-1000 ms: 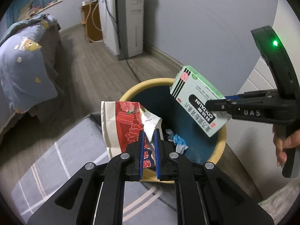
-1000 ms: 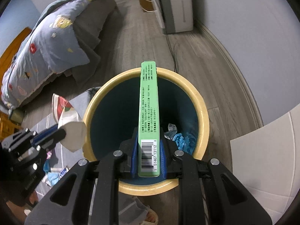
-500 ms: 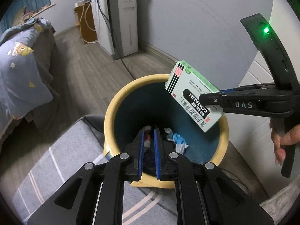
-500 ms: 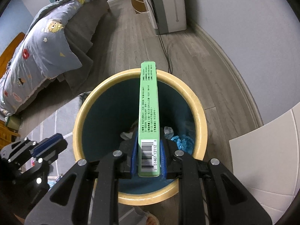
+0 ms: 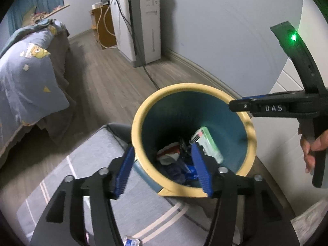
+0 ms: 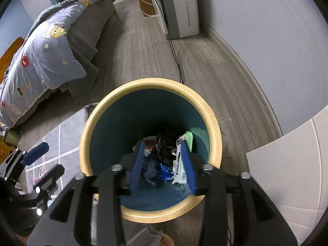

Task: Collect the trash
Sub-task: 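Open both tools to drop the boxes into the bin and withdraw, then move both tools back over the remaining trash on the mat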

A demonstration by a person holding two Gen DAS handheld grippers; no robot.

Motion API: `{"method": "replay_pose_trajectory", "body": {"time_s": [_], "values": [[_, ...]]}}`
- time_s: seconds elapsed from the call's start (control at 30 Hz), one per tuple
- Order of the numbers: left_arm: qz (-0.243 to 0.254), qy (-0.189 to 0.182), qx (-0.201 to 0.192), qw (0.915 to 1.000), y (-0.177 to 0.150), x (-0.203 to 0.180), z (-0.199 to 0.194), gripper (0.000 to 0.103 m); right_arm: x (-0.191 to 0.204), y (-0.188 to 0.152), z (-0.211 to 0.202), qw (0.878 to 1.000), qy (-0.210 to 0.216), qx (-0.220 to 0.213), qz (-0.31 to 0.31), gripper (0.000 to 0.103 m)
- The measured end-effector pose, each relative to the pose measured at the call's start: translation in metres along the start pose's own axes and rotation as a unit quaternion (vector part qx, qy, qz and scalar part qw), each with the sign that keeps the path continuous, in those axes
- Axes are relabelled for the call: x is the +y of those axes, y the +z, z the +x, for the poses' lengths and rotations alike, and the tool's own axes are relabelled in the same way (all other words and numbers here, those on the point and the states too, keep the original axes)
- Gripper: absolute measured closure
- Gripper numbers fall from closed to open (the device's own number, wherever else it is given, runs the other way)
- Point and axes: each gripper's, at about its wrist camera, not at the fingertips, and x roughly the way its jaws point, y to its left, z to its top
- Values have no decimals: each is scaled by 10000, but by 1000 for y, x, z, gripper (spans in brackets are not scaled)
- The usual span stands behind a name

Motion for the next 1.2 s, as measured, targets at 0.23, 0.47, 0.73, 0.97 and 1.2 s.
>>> {"method": "replay_pose_trajectory", "body": {"time_s": [0.23, 0.47, 0.73, 0.97, 1.2], "values": [[-81, 171, -90, 9998, -7, 7, -25, 18, 13, 0, -23, 9997, -119, -223, -34, 14], [-357, 499, 67, 9981, -25, 27, -44, 7, 35, -8, -35, 9997, -73, -228, -73, 6], [-816, 781, -157, 9935, -55, 62, -87, 5, 74, -19, -45, 9992, 62, -226, -318, 6], [-1148, 1391, -233, 9833, -87, 109, -127, 5, 119, -28, -46, 9969, 117, -165, -766, 6], [-1580, 1984, -241, 9670, -120, 154, -158, 5, 158, -34, -42, 9946, 281, -81, -994, 6]]}}
